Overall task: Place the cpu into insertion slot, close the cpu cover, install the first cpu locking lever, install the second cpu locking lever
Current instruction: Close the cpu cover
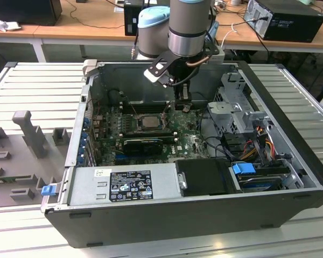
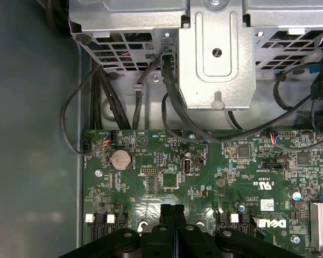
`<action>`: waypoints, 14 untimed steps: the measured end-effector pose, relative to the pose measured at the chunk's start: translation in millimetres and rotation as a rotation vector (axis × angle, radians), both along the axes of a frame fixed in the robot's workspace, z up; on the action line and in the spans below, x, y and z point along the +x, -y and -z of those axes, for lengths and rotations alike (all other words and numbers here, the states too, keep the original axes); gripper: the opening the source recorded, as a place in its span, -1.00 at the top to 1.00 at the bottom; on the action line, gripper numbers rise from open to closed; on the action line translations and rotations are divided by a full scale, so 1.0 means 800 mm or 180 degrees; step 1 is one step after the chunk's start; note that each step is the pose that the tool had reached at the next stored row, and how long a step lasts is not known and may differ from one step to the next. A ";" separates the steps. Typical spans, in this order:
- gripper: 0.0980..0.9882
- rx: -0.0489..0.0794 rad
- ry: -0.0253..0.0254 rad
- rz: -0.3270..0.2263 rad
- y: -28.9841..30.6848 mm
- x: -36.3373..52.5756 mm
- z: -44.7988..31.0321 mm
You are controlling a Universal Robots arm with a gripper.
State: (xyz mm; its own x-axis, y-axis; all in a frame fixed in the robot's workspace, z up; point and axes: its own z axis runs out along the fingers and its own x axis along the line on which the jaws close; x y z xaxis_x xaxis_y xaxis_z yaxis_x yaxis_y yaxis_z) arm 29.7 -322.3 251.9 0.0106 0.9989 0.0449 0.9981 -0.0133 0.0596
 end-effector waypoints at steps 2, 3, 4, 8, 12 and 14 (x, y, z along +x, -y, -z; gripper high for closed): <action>0.98 0.0000 0.0000 0.0000 0.0000 -0.001 0.0001; 0.98 0.0000 0.0000 0.0000 0.0000 -0.001 0.0001; 0.98 0.0000 0.0000 0.0000 0.0000 -0.001 0.0002; 0.98 0.0000 0.0000 0.0000 0.0000 -0.002 0.0005; 0.98 0.0000 0.0000 0.0000 0.0000 -0.003 0.0009; 0.98 0.0000 0.0000 0.0000 0.0000 -0.004 0.0010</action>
State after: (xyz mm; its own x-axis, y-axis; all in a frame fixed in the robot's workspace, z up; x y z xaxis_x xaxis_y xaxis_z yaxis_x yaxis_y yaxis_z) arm 26.8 -322.3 251.1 0.0105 0.9989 0.0448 0.9981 -0.0132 0.0596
